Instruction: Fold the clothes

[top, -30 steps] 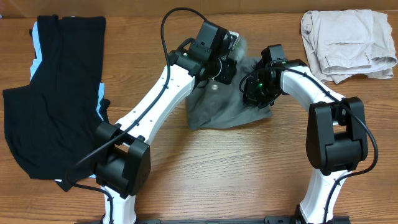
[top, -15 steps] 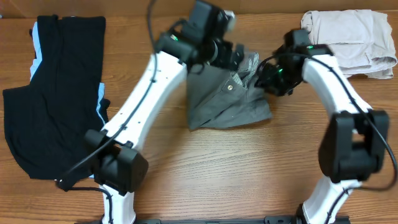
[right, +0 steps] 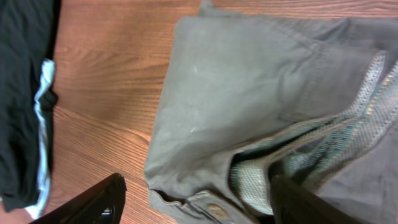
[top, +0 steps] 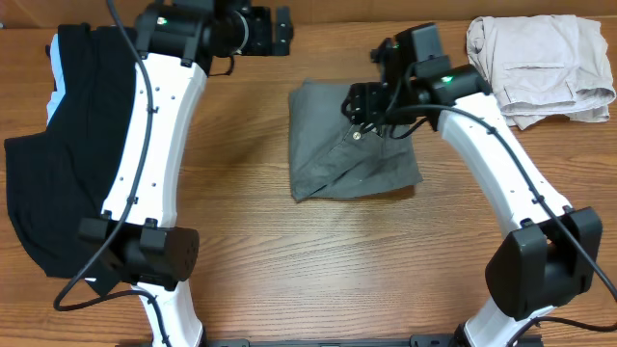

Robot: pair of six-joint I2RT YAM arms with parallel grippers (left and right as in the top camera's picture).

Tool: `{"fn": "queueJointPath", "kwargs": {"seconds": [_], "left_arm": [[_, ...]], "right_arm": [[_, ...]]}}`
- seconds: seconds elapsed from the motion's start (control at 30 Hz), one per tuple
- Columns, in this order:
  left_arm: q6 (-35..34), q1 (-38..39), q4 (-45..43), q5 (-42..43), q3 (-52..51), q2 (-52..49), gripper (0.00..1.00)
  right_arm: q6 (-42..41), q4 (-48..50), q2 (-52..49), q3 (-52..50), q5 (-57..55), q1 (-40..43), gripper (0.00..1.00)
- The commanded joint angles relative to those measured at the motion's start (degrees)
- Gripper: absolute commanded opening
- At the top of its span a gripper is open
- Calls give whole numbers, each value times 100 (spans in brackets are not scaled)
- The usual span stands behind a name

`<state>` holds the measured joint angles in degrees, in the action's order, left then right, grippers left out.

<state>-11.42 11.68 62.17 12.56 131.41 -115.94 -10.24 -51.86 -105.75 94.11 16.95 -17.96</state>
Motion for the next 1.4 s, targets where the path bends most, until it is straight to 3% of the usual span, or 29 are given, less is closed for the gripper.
{"fn": "queueJointPath", "kwargs": {"seconds": [0.0, 0.07, 0.17, 0.27, 0.5, 0.83, 1.1, 1.17, 1.27, 1.37], "left_arm": [[157, -122, 2, -59, 96, 44, 100], [157, -164, 11, -70, 96, 42, 100], [160, -177, 24, -72, 96, 39, 100], [184, -175, 98, -74, 96, 22, 100], [203, -177, 184, -72, 96, -22, 100], [247, -177, 306, -83, 94, -96, 100], [267, -177, 315, -118, 79, -96, 100], [267, -177, 315, -118, 79, -96, 100], [267, -177, 313, -122, 79, -96, 100], [264, -177, 317, -361, 79, -96, 100]], "right_arm": [[74, 42, -184, 35, -459, -98, 78], [94, 33, -302, 35, -452, -101, 75], [9, -164, -468, 35, -529, -101, 42], [-728, -872, -498, 35, -1078, -31, 15], [-1023, -1851, -503, -251, -1353, 120, 13], [-1309, -831, -505, -1759, -1436, 192, 24], [-1246, -1237, -216, -1093, -1427, 483, 31], [-1117, -1504, -116, -719, -1432, 575, 40], [-839, -1589, -66, -361, -1429, 686, 73], [-601, -1305, -83, -398, -1370, 811, 85]]}}
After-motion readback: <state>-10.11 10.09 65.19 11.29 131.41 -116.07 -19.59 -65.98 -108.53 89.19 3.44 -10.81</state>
